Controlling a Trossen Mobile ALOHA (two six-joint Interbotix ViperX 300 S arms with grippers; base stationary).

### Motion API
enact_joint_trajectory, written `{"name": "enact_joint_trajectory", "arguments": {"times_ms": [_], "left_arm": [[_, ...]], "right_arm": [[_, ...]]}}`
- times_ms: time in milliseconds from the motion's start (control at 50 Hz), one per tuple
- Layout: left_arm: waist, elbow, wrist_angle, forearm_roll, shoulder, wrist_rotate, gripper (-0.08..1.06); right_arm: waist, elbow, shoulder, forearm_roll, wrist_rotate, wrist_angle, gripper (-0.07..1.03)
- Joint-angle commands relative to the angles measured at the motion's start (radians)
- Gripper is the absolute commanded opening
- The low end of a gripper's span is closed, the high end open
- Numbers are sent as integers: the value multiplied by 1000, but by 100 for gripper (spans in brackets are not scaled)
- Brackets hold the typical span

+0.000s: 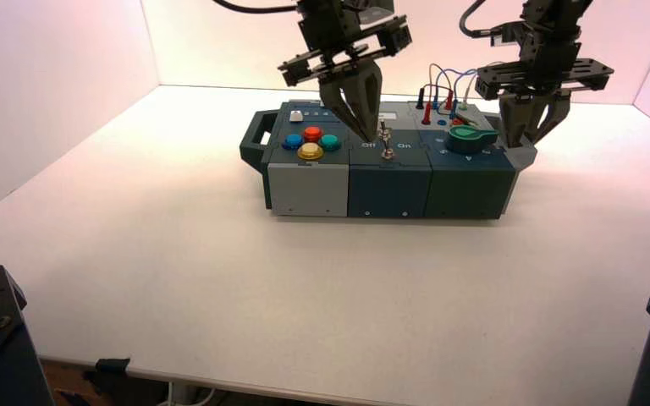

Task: Flip the bottom switch on with the left gripper.

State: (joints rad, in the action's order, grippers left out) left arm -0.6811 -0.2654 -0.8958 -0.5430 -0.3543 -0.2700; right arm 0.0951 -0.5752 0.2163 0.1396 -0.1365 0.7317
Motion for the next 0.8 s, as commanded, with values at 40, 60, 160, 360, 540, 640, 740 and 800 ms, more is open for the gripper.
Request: {"name": "enact_joint_trajectory", "arguments": {"times_ms": [40, 60, 160, 360, 540, 640, 740, 800], "left_arm": [[-5, 63, -5, -5, -6, 2, -3], [-5, 69, -5, -3, -12, 2, -3], [-5, 97, -8, -3, -35, 6, -3], [-5, 138, -25, -3, -78, 17, -3], [-3, 130, -21, -2, -78, 21, -3], [6, 104, -5, 0, -49, 28, -3], [23, 78, 17, 2, -11, 31, -3], [35, 67, 17, 3, 3, 31, -3]], "right_arm": [[-5, 0, -6, 6, 28, 5, -2], [-5, 0, -5, 6, 28, 5, -2], [-5, 0, -5, 5, 29, 5, -2], [-5, 2, -8, 6, 32, 5, -2], [-5, -2, -8, 5, 34, 5, -2], [-5, -3, -8, 5, 34, 5, -2], [-5, -3, -5, 5, 34, 5, -2], [-5, 0, -2, 5, 35, 5, -2]]}}
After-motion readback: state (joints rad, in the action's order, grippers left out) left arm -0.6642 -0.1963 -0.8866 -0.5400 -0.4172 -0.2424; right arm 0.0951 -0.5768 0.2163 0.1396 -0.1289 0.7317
